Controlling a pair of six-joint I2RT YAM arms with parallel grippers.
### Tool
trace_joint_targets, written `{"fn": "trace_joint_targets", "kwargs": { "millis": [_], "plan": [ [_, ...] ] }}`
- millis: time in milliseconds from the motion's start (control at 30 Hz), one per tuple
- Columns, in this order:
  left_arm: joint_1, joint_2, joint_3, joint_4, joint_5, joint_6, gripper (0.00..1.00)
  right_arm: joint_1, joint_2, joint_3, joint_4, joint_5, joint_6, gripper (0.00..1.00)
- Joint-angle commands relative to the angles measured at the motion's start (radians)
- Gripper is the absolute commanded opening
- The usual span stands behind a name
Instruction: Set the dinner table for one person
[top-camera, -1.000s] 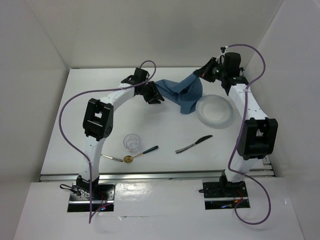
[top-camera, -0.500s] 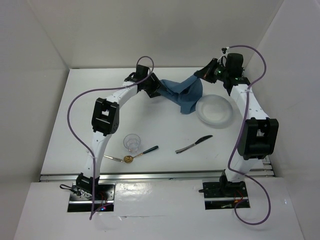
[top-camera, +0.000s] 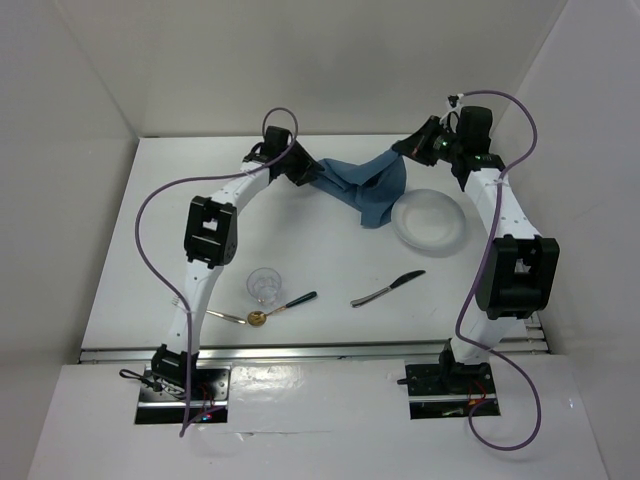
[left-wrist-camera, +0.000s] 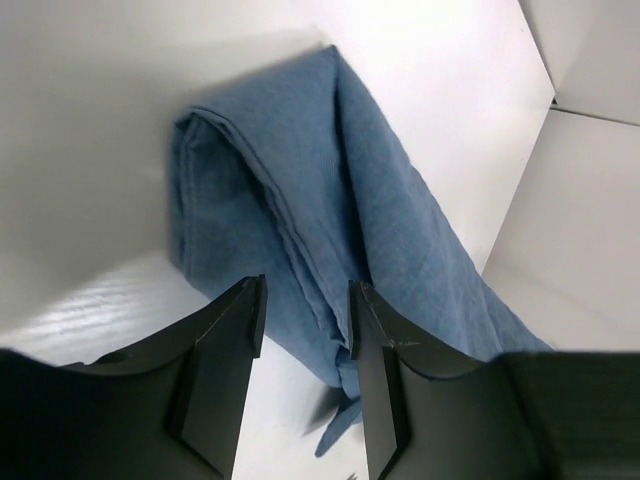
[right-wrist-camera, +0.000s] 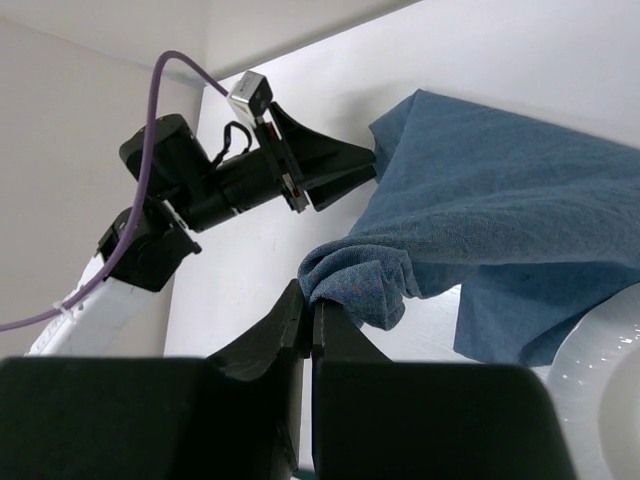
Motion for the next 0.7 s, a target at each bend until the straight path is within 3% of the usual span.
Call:
{"fn": "trace_joint_targets", "kwargs": {
  "millis": [0, 667],
  "plan": [
    [-0.001, 0.045, 0.039, 0.039, 0.011, -0.028, 0.54, -0.003, -0.036, 0.008, 0.039, -0.024, -0.009, 0.0],
    [-0.038, 0.144, 0.128, 0.143, 0.022, -0.136, 0.55, -0.003, -0.036, -0.001, 0.029, -0.061, -0.009, 0.0]
  ]
}}
